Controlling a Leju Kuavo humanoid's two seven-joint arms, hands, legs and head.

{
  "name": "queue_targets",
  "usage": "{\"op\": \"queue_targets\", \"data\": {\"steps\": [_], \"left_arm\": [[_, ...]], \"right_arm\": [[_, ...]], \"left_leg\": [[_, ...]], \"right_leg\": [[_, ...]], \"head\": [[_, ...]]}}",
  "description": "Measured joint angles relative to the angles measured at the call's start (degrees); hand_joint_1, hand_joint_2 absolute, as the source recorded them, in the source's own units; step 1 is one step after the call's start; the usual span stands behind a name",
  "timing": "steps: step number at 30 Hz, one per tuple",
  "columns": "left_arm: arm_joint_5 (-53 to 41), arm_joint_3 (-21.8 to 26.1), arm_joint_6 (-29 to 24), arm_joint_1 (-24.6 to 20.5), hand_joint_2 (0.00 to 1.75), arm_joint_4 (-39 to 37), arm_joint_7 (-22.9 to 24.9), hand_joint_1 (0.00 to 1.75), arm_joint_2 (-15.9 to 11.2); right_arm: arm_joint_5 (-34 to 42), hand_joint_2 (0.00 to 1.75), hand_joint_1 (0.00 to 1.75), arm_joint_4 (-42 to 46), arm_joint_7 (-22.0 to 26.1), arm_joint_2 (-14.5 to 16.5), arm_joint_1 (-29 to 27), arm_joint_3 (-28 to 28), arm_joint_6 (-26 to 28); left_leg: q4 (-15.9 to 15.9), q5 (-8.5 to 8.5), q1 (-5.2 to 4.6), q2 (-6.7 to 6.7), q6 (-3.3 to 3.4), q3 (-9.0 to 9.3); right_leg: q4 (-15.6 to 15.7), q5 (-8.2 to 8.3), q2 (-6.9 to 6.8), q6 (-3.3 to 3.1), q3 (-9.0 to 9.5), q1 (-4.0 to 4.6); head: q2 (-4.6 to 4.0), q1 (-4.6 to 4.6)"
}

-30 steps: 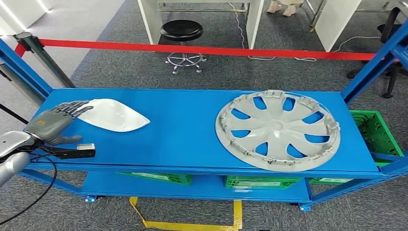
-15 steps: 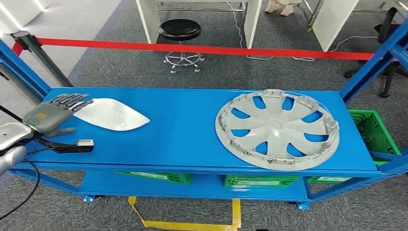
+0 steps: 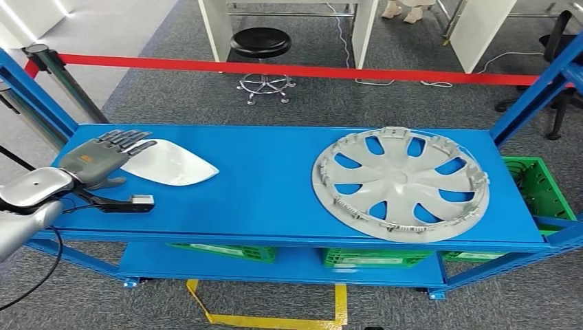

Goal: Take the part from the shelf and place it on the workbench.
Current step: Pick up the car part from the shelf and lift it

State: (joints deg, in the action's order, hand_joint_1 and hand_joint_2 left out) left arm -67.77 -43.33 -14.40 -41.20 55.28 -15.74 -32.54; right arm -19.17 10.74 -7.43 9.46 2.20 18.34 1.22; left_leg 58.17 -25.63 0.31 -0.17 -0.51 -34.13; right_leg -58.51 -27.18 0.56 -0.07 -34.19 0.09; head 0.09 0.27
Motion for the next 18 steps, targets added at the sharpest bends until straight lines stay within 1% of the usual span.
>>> {"op": "queue_targets", "data": {"steps": [2,3,4,5,6,7,8,9,10,11,12,13,14,16,17,18], "left_arm": [[-0.25,-0.58,-0.14,-0.55,1.75,-0.63,0.04,0.0,0.32],[-0.31,-0.8,-0.31,-0.84,1.75,-0.94,0.11,0.0,0.45],[-0.45,-0.99,-0.53,-1.11,1.75,-1.25,0.22,0.0,0.57],[-0.71,-1.15,-0.77,-1.31,1.75,-1.59,0.38,0.0,0.67],[-1.26,-1.41,-1.0,-1.43,1.75,-1.97,0.7,0.0,0.76],[-2.11,-1.72,-1.26,-1.47,1.75,-2.33,1.17,0.0,0.84],[-3.54,-2.15,-1.58,-1.58,1.75,-2.69,1.95,0.0,0.89],[-5.51,-2.68,-1.77,-1.91,1.75,-3.08,2.96,0.0,0.93],[-7.72,-3.34,-1.58,-2.54,1.75,-3.5,3.98,0.0,0.96],[-9.73,-4.09,-1.01,-3.39,1.75,-3.99,4.88,0.0,1.01],[-11.18,-4.8,-0.11,-4.36,1.75,-4.56,5.52,0.0,1.14],[-12.04,-5.46,0.77,-5.27,1.75,-5.12,5.9,0.0,1.36],[-12.44,-6.05,1.4,-5.92,1.75,-5.66,6.15,0.0,1.68],[-13.0,-7.19,1.92,-6.62,1.75,-6.69,6.56,0.0,2.51],[-13.14,-7.72,2.03,-6.82,1.75,-7.18,6.72,0.0,2.94],[-13.22,-8.14,2.11,-7.08,1.75,-7.59,6.82,0.0,3.4]], "right_arm": [[-0.02,0.0,0.0,0.0,-0.01,0.01,-0.07,0.01,0.14],[-0.03,0.0,0.0,0.0,-0.05,0.01,-0.11,0.02,0.24],[-0.05,0.0,0.0,0.0,-0.09,0.01,-0.15,0.02,0.33],[-0.07,0.0,0.0,0.0,-0.12,0.0,-0.18,0.02,0.38],[-0.08,0.0,0.0,-0.01,-0.13,0.0,-0.22,0.02,0.44],[-0.09,0.0,0.0,-0.01,-0.13,0.0,-0.28,0.02,0.48],[-0.09,0.0,0.0,-0.01,-0.13,0.0,-0.34,0.02,0.52],[-0.1,0.0,0.0,-0.01,-0.1,0.0,-0.38,0.02,0.55],[-0.14,0.0,0.0,-0.01,-0.04,0.0,-0.38,0.02,0.55],[-0.21,0.0,0.0,0.0,0.03,0.01,-0.36,0.02,0.55],[-0.32,0.0,0.0,0.0,0.11,0.01,-0.34,0.02,0.54],[-0.44,0.0,0.0,0.0,0.21,0.02,-0.3,0.02,0.53],[-0.54,0.0,0.0,0.01,0.29,0.02,-0.27,0.02,0.53],[-0.62,0.0,0.0,0.01,0.43,0.05,-0.23,0.02,0.53],[-0.64,0.0,0.0,0.01,0.49,0.07,-0.23,0.02,0.55],[-0.65,0.0,0.0,0.01,0.54,0.09,-0.24,0.02,0.57]], "left_leg": [[0.19,-0.27,0.1,0.03,-0.58,-0.06],[1.32,-1.11,0.15,0.04,-0.89,-0.48],[3.54,-2.51,0.22,0.05,-1.2,-1.39],[6.91,-4.33,0.27,0.05,-1.46,-2.78],[11.04,-6.19,0.32,0.05,-1.65,-4.56],[14.44,-7.39,0.35,0.05,-1.76,-6.07],[16.28,-7.58,0.38,0.05,-1.81,-6.91],[15.98,-6.67,0.41,0.05,-1.79,-6.84],[13.1,-4.67,0.44,0.05,-1.72,-5.61],[8.96,-2.41,0.47,0.05,-1.62,-3.85],[5.06,-0.84,0.39,0.05,-1.5,-2.13],[2.04,0.11,0.3,0.04,-1.29,-0.82],[0.58,0.25,0.18,0.02,-1.06,-0.22],[0.12,0.02,0.02,0.0,-0.39,-0.13],[0.0,0.11,0.08,0.01,-0.02,-0.11],[-0.1,0.2,0.17,0.04,0.42,-0.09]], "right_leg": [[0.18,0.28,0.01,-0.47,0.08,-0.18],[0.29,0.39,-0.03,-0.74,0.14,-0.32],[0.4,0.48,-0.07,-0.96,0.2,-0.46],[0.4,0.49,-0.07,-1.07,0.2,-0.47],[0.39,0.47,-0.08,-1.16,0.21,-0.47],[0.38,0.46,-0.06,-1.18,0.23,-0.46],[0.36,0.45,-0.03,-1.19,0.25,-0.46],[0.35,0.43,0.0,-1.19,0.28,-0.46],[0.32,0.4,0.02,-1.14,0.35,-0.46],[0.3,0.35,0.03,-1.06,0.41,-0.45],[0.24,0.27,0.02,-0.89,0.4,-0.34],[0.18,0.23,0.02,-0.67,0.33,-0.25],[0.14,0.22,0.0,-0.43,0.21,-0.17],[0.18,0.25,-0.04,0.13,0.1,-0.15],[0.0,0.01,-0.05,0.43,-0.07,-0.18],[-0.78,-0.64,-0.08,0.73,-0.51,-0.2]], "head": [[0.01,-0.02],[0.01,-0.13],[0.01,-0.21],[0.0,-0.3],[0.0,-0.35],[0.0,-0.34],[0.0,-0.36],[0.0,-0.38],[0.0,-0.38],[0.0,-0.38],[0.0,-0.38],[0.0,-0.37],[0.0,-0.34],[0.0,-0.31],[0.0,-0.29],[0.01,-0.21]]}}
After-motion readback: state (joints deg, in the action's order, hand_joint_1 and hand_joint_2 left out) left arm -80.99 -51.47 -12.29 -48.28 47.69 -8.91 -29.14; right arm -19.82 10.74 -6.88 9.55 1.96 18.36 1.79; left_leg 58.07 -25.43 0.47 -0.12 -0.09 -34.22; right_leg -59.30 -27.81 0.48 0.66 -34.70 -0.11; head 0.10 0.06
